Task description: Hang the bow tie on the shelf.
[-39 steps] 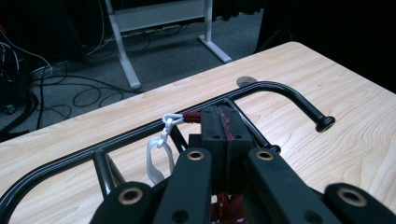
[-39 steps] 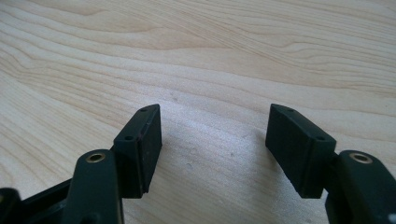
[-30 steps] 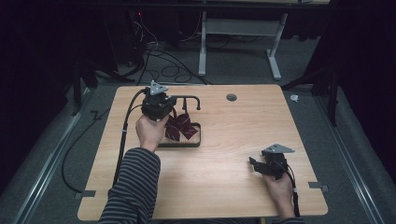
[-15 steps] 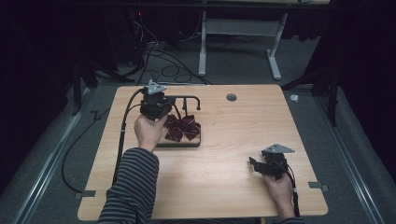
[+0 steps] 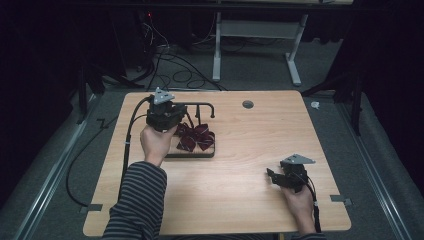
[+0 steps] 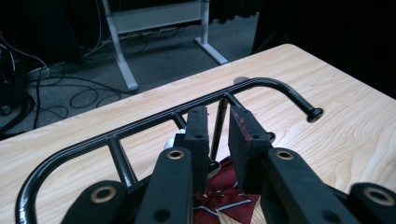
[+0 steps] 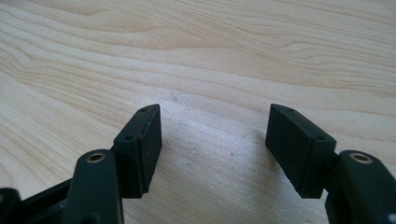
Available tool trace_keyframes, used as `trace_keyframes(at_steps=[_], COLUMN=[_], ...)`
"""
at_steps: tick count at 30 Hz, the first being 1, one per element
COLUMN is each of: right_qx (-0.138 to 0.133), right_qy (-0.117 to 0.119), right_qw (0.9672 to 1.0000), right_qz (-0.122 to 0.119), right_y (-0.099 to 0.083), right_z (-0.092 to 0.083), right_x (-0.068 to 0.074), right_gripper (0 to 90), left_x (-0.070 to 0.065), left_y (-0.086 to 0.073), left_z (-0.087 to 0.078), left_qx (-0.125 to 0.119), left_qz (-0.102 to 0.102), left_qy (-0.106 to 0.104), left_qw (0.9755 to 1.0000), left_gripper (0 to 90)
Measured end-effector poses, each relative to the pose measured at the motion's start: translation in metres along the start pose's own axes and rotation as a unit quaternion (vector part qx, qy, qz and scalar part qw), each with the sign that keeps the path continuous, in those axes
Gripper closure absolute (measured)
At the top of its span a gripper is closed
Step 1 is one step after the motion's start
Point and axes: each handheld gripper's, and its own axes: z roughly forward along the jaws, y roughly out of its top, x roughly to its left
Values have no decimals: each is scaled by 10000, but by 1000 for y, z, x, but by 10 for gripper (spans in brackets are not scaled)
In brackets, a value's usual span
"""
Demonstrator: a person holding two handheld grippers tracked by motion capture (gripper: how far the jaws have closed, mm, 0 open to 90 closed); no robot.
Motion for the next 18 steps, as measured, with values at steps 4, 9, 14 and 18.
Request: trace_keyframes(at_steps=[4, 9, 14, 18], right_qx=[6, 6, 6, 3], right_qy=[1, 2, 1, -3], right_qw=[10000, 10000, 10000, 10000], right_qz=[-4, -8, -10, -25], right_y=[0, 0, 0, 0], right_z=[0, 0, 0, 0], right_x=[0, 0, 0, 0], right_gripper=[375, 375, 375, 376], left_x=[0, 3, 4, 4], left_y=[0, -4, -6, -9], left_z=[-5, -10, -15, -20], left_qx=[-46, -48, -82, -44], left_qz=[4, -33, -23, 15], left_qy=[2, 9, 14, 22], left_qw=[10000, 10000, 10000, 10000], left_gripper=[762, 747, 724, 709])
